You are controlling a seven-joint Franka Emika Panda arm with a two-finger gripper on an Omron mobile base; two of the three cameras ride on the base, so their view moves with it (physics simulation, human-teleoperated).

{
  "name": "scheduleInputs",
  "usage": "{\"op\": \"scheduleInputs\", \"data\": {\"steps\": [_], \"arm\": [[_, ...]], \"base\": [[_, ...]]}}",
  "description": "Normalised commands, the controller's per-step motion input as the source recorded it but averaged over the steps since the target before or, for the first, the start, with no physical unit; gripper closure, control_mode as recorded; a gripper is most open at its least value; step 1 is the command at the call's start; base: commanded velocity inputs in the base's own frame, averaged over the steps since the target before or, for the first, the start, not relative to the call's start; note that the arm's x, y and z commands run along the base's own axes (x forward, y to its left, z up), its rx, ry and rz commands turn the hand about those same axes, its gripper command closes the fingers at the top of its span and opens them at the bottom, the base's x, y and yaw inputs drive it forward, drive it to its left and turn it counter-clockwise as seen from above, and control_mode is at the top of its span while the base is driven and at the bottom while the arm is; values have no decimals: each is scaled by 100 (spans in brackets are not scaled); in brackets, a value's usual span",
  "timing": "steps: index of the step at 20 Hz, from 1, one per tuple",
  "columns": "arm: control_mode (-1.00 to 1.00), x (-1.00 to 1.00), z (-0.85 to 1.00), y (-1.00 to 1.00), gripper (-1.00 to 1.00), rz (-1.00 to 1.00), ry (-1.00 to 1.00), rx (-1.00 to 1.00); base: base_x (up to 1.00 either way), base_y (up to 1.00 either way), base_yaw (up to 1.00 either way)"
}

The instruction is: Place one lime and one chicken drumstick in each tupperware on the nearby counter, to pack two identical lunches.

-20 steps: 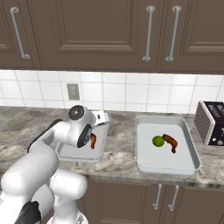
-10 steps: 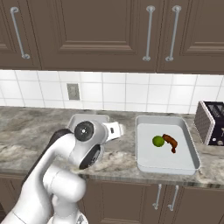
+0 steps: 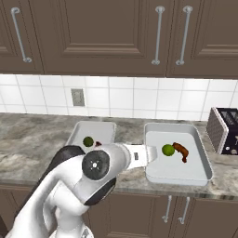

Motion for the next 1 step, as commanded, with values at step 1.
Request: {"op": "scheduleInputs", "data": {"steps": [1], "arm": [[-100, -94, 100, -61, -100, -8, 0, 7]], "base": [[0, 0, 0]]}}
